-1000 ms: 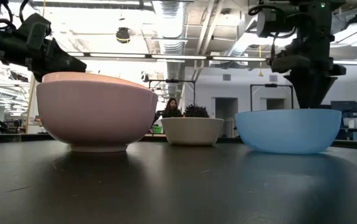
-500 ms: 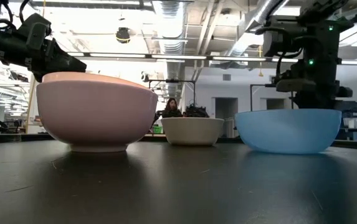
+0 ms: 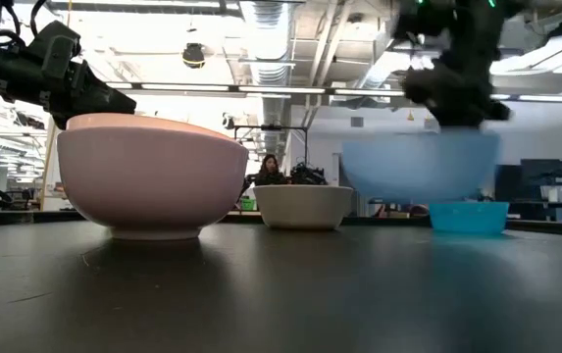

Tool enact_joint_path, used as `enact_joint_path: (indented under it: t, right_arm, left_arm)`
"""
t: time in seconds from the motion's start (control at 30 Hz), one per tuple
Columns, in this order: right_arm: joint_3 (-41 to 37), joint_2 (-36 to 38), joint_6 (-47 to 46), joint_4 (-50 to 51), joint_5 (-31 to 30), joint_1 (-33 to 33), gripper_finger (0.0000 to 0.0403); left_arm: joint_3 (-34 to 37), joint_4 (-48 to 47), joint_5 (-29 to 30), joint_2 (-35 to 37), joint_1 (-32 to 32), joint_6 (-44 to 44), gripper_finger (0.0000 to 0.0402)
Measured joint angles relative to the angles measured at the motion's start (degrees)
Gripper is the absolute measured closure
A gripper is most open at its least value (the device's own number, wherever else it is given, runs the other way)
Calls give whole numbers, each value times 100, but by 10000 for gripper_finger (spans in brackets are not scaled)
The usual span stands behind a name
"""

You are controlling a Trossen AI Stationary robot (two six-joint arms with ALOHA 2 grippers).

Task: Nest bowls inside each other
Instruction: Stack the large blue bowl on top of the orange bowl

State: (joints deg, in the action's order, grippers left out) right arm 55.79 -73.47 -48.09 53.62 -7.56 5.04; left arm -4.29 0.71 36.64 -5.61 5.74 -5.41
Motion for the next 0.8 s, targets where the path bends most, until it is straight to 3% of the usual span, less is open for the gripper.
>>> enact_joint_path:
  t: [0.13,0.33,0.53,0.8]
  right_arm:
    - [704,2,423,-245,-127,-15,398]
    - [1302,-181,1261,-1464,-157,-17,400]
    - [2019,-1322,2079,-2141,344,-124,400]
    - [3926,-3161,3163,-2287,969,-248,401]
  left_arm:
    - [0,0,-2,0,1,0,262]
    - [0,0,-2,0,0,0,262]
    - [0,4,-10,0,1,-34,262]
    - [0,4,-14,0,0,-46,262]
